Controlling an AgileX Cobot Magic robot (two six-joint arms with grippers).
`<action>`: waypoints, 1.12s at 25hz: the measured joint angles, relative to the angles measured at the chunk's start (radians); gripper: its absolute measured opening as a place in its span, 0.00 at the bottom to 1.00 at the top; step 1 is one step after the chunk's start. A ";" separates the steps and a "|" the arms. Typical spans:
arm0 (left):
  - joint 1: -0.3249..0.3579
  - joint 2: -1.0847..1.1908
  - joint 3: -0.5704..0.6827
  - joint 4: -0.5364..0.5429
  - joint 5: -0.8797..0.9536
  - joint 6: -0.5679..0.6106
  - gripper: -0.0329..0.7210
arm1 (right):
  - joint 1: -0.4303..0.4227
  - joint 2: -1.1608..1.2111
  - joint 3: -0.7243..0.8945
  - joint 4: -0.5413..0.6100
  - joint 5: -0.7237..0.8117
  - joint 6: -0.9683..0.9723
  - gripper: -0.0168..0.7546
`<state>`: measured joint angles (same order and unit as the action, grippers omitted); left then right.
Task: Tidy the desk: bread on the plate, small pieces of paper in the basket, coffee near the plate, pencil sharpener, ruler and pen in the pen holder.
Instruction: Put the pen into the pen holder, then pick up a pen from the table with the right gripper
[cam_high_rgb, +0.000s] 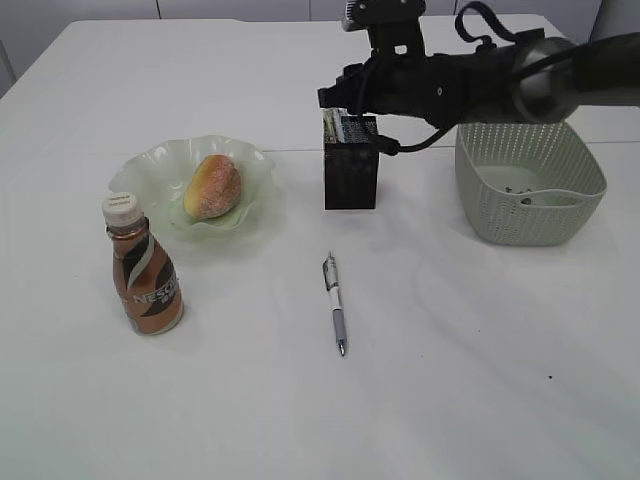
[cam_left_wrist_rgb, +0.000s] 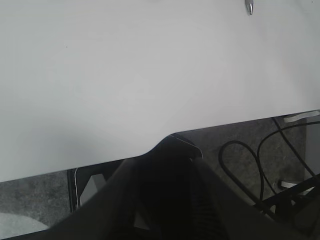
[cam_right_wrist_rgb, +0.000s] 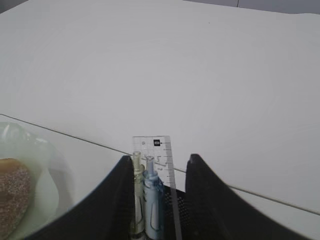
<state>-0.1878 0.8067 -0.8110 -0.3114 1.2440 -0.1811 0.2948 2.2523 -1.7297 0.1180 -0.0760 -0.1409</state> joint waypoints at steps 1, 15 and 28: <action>0.000 0.000 0.000 0.000 0.000 0.000 0.39 | 0.000 0.000 -0.020 0.005 0.027 0.000 0.40; 0.000 0.000 0.000 0.016 0.000 0.000 0.39 | 0.000 0.000 -0.267 0.071 0.548 0.000 0.40; 0.000 0.000 0.000 0.095 0.000 0.000 0.38 | 0.000 0.000 -0.477 0.075 1.024 0.017 0.40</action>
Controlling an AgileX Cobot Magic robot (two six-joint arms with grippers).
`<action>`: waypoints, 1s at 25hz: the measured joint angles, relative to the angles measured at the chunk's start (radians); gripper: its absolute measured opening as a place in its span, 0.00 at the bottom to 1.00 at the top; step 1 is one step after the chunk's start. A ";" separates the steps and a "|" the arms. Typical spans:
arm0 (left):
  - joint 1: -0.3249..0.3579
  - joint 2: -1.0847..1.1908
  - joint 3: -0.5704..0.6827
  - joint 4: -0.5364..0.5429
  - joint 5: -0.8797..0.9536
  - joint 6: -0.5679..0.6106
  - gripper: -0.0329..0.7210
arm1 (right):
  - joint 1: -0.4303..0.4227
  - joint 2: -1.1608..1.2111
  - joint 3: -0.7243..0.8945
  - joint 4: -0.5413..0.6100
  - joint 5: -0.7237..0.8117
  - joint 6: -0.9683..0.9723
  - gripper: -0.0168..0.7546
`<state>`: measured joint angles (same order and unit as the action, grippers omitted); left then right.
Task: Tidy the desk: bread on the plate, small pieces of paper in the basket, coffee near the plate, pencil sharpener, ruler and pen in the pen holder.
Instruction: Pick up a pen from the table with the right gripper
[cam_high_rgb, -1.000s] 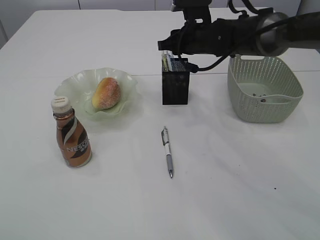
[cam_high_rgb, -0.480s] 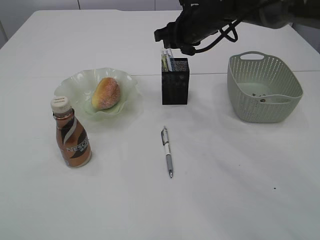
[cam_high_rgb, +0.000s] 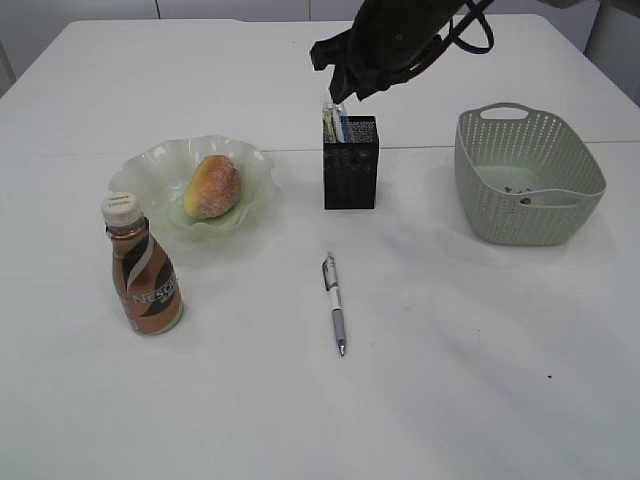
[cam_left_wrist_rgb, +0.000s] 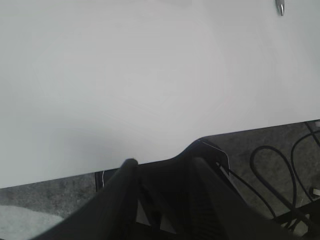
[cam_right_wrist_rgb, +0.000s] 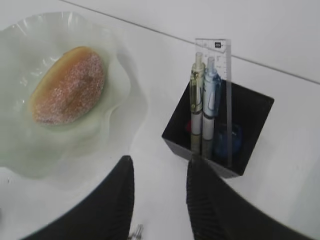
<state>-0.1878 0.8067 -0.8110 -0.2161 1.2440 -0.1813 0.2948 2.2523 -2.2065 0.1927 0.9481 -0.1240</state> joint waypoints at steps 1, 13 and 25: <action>0.000 0.000 0.000 0.008 0.000 0.000 0.38 | 0.000 0.000 -0.013 0.004 0.036 0.000 0.40; 0.000 0.000 0.000 0.043 0.000 0.000 0.38 | 0.000 0.000 -0.037 0.011 0.285 0.080 0.40; 0.000 0.000 0.000 0.043 0.000 0.000 0.38 | 0.043 -0.002 0.003 0.066 0.294 0.218 0.40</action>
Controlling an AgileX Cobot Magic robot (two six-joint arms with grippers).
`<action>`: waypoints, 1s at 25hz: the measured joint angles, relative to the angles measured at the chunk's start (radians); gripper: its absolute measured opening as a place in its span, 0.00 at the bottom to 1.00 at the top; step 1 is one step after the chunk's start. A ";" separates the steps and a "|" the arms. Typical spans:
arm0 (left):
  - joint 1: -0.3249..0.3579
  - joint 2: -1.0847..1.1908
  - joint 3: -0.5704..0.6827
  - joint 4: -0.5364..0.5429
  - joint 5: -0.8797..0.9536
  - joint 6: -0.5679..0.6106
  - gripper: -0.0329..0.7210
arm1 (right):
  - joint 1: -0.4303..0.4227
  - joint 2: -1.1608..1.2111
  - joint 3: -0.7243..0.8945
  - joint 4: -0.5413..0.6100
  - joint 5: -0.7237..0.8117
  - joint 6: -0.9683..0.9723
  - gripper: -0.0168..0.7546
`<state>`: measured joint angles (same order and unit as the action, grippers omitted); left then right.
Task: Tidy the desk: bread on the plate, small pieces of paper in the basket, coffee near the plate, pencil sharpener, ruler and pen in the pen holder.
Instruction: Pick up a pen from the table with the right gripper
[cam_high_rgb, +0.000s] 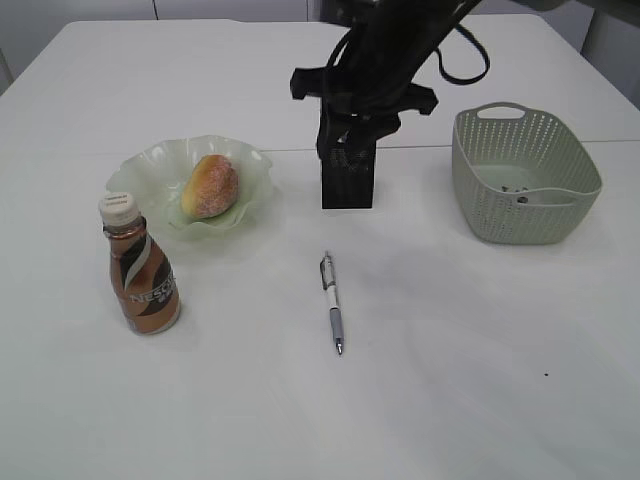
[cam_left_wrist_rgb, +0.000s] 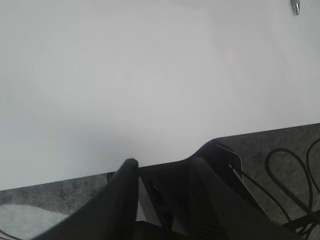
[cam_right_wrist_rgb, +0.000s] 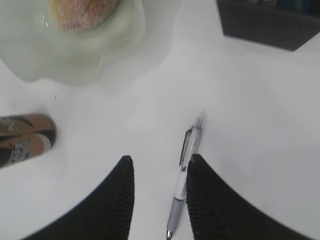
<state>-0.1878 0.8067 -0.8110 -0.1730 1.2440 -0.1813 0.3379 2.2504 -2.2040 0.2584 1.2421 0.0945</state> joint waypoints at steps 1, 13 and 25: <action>0.000 0.000 0.000 0.000 0.000 0.000 0.38 | 0.014 -0.005 0.030 -0.007 0.000 0.002 0.40; 0.000 0.000 0.000 -0.003 0.000 -0.006 0.38 | 0.082 -0.054 0.194 -0.093 0.000 0.002 0.40; 0.000 0.000 0.000 -0.023 0.000 -0.008 0.38 | 0.081 -0.048 0.221 -0.147 -0.003 0.295 0.40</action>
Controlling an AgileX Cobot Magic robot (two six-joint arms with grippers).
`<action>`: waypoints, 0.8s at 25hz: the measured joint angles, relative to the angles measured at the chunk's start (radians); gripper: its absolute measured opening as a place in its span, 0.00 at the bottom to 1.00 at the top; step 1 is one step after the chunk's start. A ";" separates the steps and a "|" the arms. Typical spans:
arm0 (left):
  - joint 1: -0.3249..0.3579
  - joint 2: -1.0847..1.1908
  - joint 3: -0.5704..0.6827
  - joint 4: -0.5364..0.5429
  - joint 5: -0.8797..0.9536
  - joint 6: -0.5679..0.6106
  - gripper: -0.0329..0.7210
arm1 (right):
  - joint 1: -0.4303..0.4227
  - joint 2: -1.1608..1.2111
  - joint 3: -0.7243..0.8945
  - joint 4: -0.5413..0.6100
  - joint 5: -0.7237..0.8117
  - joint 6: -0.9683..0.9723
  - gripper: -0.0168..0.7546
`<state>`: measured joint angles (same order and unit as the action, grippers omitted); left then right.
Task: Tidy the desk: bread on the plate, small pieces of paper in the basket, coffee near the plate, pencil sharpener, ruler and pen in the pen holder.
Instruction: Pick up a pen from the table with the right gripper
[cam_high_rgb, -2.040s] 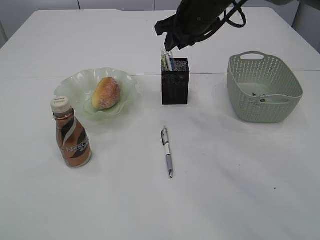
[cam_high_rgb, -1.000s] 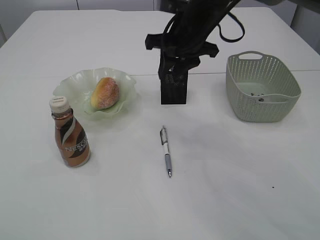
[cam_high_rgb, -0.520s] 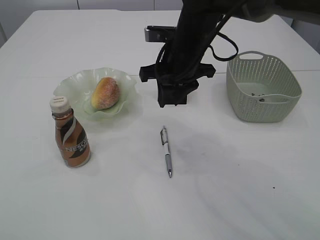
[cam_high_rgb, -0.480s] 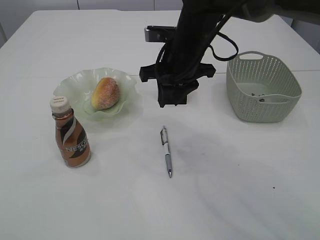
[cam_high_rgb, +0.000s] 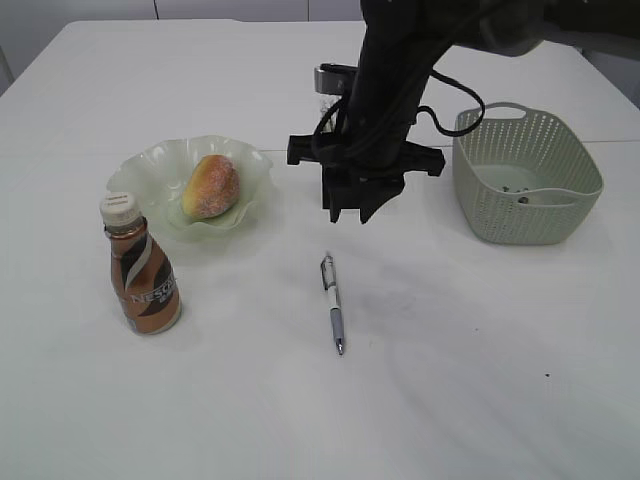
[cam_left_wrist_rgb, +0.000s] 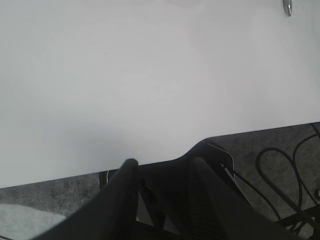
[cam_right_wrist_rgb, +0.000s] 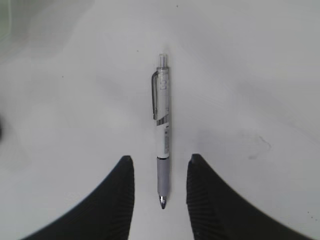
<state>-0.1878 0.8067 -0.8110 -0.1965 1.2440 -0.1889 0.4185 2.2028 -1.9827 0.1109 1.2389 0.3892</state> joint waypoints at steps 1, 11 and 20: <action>0.000 0.000 0.000 -0.002 0.000 -0.002 0.38 | 0.002 0.002 0.000 0.000 0.000 0.008 0.40; 0.000 0.000 0.000 -0.013 0.000 -0.002 0.38 | 0.117 0.061 0.000 -0.007 -0.007 -0.001 0.40; 0.000 0.000 0.000 0.001 0.000 -0.002 0.38 | 0.119 0.085 0.001 -0.054 -0.010 -0.001 0.40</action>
<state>-0.1878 0.8067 -0.8110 -0.1957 1.2440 -0.1909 0.5378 2.2879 -1.9818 0.0565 1.2292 0.3877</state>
